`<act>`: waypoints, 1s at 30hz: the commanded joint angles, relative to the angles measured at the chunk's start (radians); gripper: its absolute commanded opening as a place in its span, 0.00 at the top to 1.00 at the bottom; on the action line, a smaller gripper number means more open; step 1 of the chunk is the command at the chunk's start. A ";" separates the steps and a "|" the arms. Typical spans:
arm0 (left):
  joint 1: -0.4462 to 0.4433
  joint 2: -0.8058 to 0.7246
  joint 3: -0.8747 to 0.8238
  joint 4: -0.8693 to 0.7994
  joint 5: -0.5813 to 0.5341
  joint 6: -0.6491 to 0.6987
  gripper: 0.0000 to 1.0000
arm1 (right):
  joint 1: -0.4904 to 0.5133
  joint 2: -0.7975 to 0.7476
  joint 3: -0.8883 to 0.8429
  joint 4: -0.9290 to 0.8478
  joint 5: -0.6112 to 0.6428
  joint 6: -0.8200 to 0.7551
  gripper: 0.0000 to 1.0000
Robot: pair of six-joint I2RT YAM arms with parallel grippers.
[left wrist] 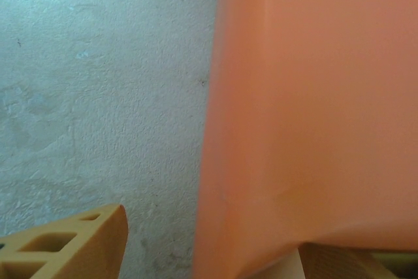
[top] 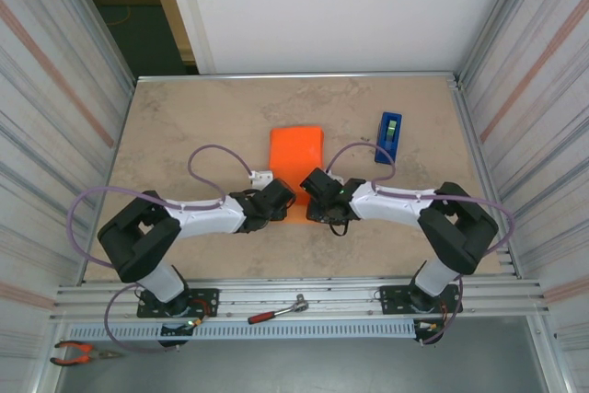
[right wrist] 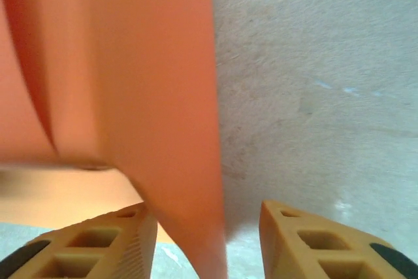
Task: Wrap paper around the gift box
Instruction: Fold the third fold of the wrapping paper on the gift box.
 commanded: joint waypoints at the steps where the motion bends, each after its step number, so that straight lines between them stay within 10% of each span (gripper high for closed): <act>1: -0.007 0.009 0.016 -0.003 -0.054 -0.035 0.32 | -0.027 -0.065 -0.007 -0.045 0.012 -0.013 0.45; 11: -0.013 0.036 0.023 -0.006 -0.055 -0.045 0.33 | -0.090 0.052 0.101 -0.017 -0.008 -0.061 0.36; 30: -0.015 -0.006 0.023 -0.032 -0.025 0.016 0.33 | -0.109 0.142 0.145 -0.005 0.011 -0.055 0.74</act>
